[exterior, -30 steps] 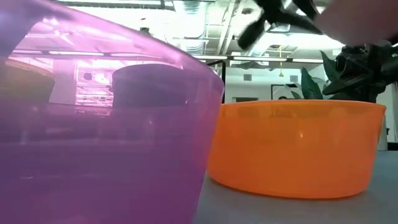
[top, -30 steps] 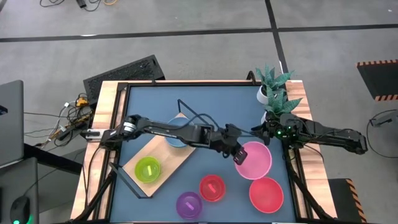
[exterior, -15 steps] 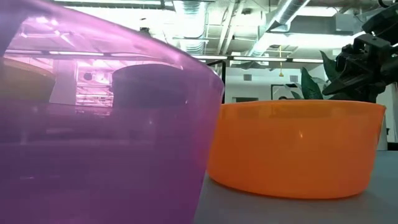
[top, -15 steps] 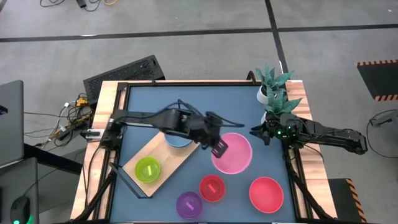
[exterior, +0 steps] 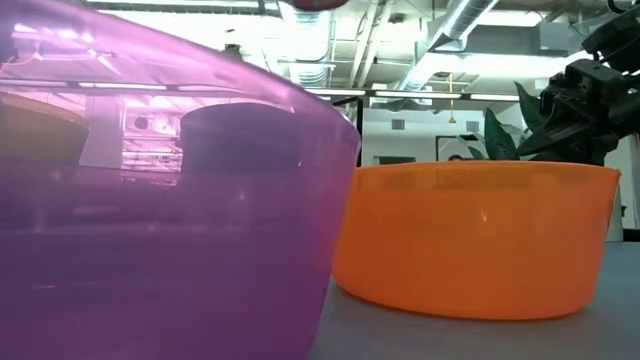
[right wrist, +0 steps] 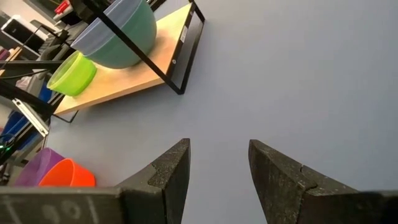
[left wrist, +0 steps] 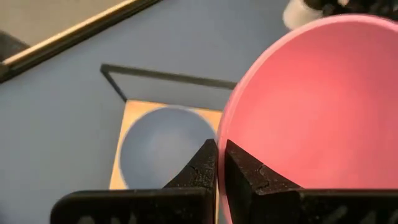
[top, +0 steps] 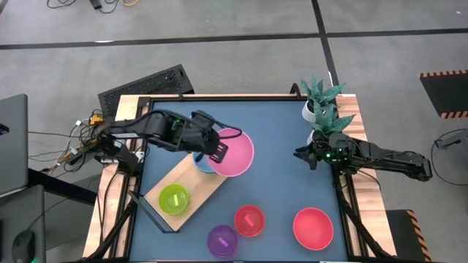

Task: Place and stack bowls onto a shelf
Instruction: Stack the pink bowl on top of the blue bowl on the shelf

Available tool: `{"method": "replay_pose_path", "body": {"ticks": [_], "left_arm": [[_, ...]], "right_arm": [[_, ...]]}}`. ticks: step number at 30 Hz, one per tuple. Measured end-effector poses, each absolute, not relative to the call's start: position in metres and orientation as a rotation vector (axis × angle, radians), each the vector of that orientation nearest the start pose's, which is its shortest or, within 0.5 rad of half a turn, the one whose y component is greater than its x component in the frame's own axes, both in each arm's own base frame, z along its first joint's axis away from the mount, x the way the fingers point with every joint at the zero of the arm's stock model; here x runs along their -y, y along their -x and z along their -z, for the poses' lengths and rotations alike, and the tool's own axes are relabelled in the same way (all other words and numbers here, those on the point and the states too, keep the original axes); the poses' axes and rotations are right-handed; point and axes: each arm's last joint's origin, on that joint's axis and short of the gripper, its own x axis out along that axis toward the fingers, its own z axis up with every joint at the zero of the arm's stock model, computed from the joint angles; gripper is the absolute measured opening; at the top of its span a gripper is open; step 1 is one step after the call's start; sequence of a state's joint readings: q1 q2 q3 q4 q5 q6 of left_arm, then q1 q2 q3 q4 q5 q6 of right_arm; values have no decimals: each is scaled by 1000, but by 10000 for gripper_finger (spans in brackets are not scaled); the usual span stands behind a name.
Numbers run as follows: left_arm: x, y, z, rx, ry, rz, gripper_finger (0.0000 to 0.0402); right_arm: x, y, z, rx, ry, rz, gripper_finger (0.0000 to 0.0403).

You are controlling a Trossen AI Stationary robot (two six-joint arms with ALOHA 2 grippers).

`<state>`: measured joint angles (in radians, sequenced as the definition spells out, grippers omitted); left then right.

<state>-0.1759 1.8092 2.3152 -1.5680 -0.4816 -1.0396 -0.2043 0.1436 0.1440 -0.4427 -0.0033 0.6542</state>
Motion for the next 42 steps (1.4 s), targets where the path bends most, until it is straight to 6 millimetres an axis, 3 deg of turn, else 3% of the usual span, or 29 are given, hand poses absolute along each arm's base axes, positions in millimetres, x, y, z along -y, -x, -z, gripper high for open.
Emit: {"method": "replay_pose_path", "body": {"ticks": [11,15,22,25,29,38,42], "left_arm": [[22,-303,-457,-694,530,-821,0],[5,-304,-457,-686,478,-872,0],[-23,-317,-464,-714,426,-654,0],[-38,-310,-463,-789,416,-610,0],[-51,-292,-460,-895,425,-674,0],[-43,-291,-441,-1001,443,-560,0],[-41,-286,-425,-1021,438,-665,0]], "right_arm": [[19,-89,-160,-359,-685,345,189],[19,-89,-160,-359,-685,346,189],[19,-89,-160,-359,-680,346,189],[19,-89,-160,-359,-679,346,189],[19,-89,-160,-361,-678,346,189],[19,-89,-159,-372,-678,352,189],[19,-88,-159,-372,-677,356,189]]}}
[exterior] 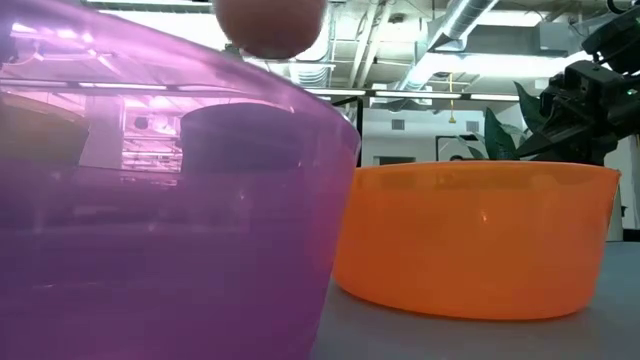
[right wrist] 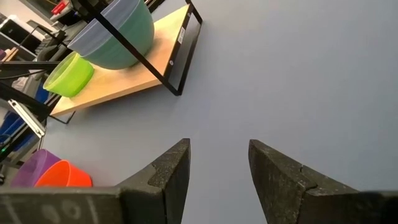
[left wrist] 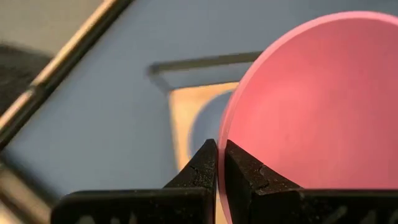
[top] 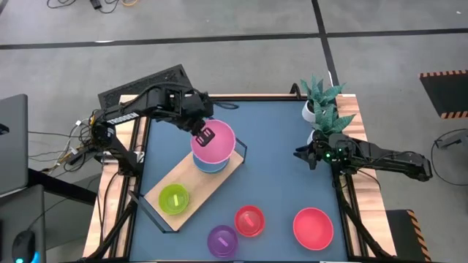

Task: Place and stack bowls onto a shelf
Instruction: Stack the pink bowl on top of the blue bowl on the shelf

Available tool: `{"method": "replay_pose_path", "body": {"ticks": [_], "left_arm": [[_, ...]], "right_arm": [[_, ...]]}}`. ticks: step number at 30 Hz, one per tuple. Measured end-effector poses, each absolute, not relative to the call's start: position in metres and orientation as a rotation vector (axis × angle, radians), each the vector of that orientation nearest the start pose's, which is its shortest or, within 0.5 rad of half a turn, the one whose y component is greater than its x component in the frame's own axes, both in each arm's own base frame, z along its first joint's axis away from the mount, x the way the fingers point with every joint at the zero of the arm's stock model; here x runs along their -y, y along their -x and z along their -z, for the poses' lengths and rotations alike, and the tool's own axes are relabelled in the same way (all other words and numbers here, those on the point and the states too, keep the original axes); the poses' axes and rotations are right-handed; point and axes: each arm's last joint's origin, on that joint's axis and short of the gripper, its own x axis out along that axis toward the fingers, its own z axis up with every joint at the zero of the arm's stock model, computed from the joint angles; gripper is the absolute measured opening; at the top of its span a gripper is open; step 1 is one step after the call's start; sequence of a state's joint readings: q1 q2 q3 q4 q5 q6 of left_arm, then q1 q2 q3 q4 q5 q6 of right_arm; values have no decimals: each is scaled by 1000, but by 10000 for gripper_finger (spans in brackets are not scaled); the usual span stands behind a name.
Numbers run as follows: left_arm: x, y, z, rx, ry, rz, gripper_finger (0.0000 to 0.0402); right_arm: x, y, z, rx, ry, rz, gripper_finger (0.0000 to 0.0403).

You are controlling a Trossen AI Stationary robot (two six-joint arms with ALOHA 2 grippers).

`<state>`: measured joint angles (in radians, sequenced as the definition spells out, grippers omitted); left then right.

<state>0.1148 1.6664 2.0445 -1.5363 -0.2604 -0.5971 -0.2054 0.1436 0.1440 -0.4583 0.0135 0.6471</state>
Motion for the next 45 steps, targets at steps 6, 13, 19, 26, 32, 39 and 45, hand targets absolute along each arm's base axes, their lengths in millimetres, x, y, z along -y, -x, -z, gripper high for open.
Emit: {"method": "replay_pose_path", "body": {"ticks": [6,13,19,26,32,39,45], "left_arm": [[-33,-275,-412,-998,470,-721,0],[-30,-241,-423,-916,586,-761,0],[-30,-233,-411,-897,712,-790,0],[-32,-251,-374,-912,792,-730,0],[-38,-255,-347,-946,801,-774,0],[-45,-256,-328,-977,807,-809,0],[-49,-257,-314,-1003,845,-781,0]], "right_arm": [[19,-88,-159,-369,-681,367,189],[19,-88,-159,-366,-680,372,189],[20,-88,-159,-354,-671,403,189],[20,-88,-159,-352,-670,406,189],[20,-88,-159,-352,-671,406,189],[20,-88,-159,-352,-671,406,189],[20,-88,-159,-352,-670,406,189]]}}
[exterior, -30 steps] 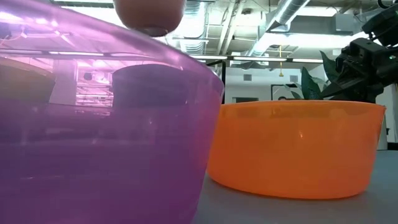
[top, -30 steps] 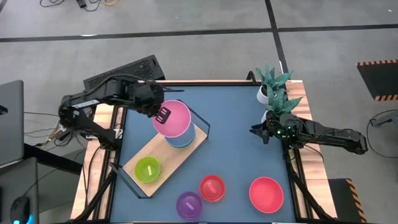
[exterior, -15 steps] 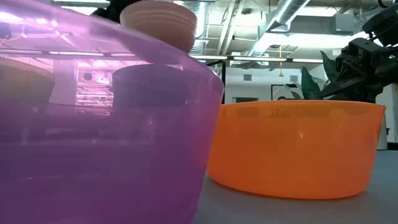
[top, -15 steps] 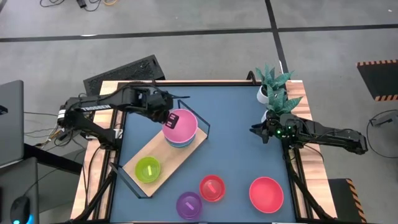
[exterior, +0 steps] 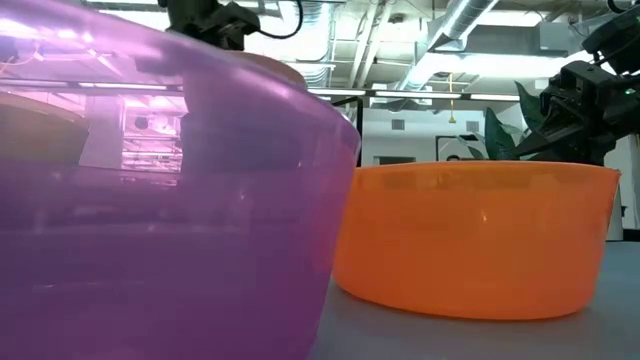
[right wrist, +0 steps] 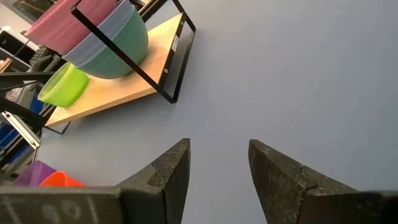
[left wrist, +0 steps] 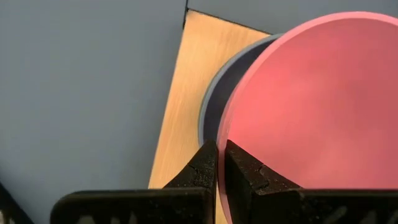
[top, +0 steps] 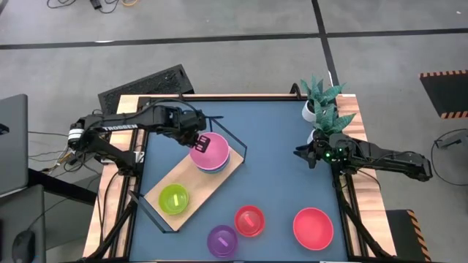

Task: Place and stack bowls onto a shelf
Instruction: Stack the pink bowl on top of the blue bowl on the shelf

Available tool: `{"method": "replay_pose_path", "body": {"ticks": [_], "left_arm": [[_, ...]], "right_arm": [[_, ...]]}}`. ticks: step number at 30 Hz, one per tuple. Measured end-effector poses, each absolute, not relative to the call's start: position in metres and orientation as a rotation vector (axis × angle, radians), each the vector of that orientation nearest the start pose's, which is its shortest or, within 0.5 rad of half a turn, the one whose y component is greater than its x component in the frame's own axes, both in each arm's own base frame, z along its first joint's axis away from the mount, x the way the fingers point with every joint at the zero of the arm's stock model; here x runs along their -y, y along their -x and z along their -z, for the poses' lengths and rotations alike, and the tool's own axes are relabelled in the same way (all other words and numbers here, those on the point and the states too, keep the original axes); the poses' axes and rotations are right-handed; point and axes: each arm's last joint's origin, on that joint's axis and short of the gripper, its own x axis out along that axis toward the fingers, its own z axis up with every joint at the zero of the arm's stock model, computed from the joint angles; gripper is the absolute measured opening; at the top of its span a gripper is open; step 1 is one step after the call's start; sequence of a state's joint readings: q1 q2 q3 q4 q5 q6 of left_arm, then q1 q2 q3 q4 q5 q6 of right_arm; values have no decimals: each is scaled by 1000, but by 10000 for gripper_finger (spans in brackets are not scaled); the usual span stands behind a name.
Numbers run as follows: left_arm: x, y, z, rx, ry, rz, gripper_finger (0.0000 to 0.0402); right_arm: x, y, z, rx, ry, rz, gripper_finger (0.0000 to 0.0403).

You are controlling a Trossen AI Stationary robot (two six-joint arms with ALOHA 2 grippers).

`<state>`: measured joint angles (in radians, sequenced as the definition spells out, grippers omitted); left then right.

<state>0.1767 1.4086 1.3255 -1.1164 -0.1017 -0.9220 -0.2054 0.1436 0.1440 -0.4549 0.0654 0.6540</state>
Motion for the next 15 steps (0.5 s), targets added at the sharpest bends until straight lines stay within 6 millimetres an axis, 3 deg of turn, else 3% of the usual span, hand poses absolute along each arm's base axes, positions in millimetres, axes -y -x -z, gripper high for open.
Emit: {"method": "replay_pose_path", "body": {"ticks": [10,15], "left_arm": [[-49,-260,-296,-995,861,-772,0],[-50,-261,-296,-972,845,-787,0]], "right_arm": [[20,-88,-159,-352,-666,405,189],[20,-88,-159,-353,-664,404,189]]}}
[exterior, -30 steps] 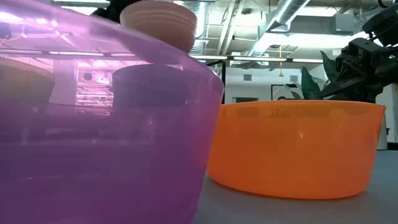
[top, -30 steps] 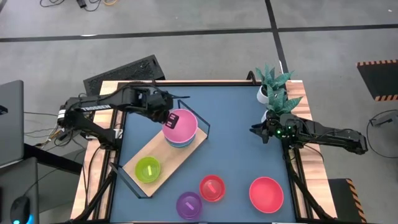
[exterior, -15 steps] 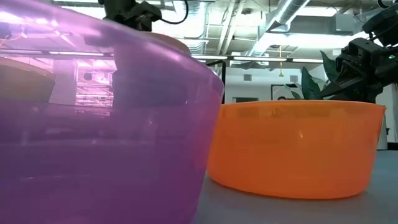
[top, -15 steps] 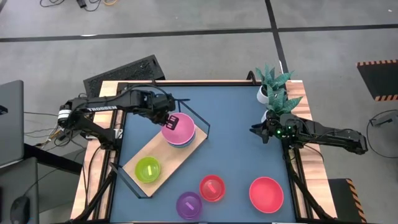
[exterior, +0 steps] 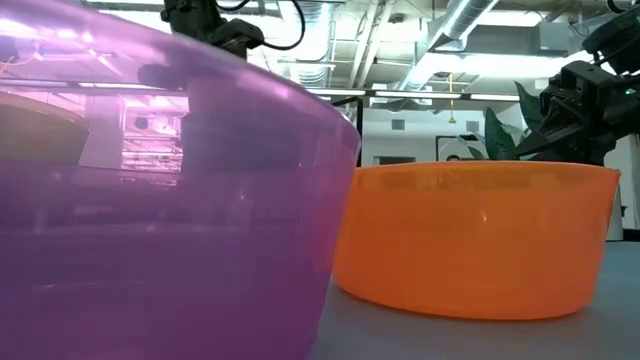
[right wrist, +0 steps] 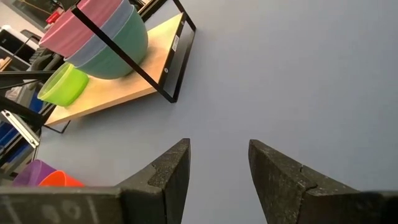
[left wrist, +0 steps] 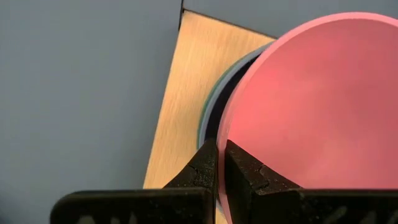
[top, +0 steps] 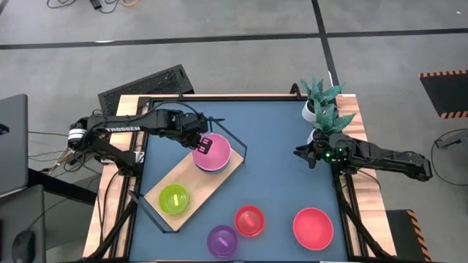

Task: Place and stack bowls onto a shelf
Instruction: Stack the pink bowl on top of the blue bowl on the shelf, then stack the large orange bowl on top of the pink bowl on the shelf

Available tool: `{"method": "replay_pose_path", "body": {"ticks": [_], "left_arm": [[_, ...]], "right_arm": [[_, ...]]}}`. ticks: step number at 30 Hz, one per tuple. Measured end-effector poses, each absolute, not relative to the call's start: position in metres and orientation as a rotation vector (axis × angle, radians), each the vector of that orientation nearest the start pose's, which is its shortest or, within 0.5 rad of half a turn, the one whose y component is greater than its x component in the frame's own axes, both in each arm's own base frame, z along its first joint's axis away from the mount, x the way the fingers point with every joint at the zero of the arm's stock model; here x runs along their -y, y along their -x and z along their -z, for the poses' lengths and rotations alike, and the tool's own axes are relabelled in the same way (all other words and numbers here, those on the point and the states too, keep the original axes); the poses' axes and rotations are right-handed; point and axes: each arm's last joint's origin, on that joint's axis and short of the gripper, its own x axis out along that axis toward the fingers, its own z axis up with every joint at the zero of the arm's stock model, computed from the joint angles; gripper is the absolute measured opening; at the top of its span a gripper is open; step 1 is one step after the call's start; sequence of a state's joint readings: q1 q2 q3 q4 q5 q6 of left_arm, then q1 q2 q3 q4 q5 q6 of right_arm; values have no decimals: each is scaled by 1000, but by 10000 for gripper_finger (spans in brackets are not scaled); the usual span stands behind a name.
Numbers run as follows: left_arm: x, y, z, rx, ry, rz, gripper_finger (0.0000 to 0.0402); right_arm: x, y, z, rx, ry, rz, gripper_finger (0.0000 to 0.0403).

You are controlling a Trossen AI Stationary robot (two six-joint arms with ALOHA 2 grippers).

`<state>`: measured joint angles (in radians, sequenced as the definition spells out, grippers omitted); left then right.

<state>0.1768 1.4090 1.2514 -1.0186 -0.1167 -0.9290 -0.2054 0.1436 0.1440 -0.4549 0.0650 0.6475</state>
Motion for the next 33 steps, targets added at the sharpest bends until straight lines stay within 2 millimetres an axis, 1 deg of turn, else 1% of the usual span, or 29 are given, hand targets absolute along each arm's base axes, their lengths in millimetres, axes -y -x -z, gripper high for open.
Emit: {"method": "replay_pose_path", "body": {"ticks": [4,7,10,16,19,21,23,28,31,33], "left_arm": [[-50,-261,-296,-971,845,-788,2],[-51,-261,-296,-960,830,-807,15],[-51,-261,-296,-953,815,-822,43],[-52,-263,-297,-943,781,-793,114],[-51,-261,-302,-914,782,-777,144],[-51,-259,-306,-896,785,-770,156],[-51,-258,-311,-896,778,-767,162],[-51,-258,-327,-855,754,-753,164],[-48,-261,-339,-820,733,-705,164],[-42,-264,-347,-793,714,-645,164]], "right_arm": [[20,-88,-159,-353,-664,404,189],[20,-88,-159,-353,-664,404,189],[20,-88,-159,-353,-664,404,189],[20,-88,-159,-354,-663,404,189],[20,-88,-159,-353,-664,404,189],[20,-88,-159,-354,-664,404,189],[20,-88,-159,-353,-664,404,189],[20,-88,-159,-354,-664,403,189],[20,-88,-159,-354,-664,401,189],[20,-88,-159,-356,-665,399,189]]}}
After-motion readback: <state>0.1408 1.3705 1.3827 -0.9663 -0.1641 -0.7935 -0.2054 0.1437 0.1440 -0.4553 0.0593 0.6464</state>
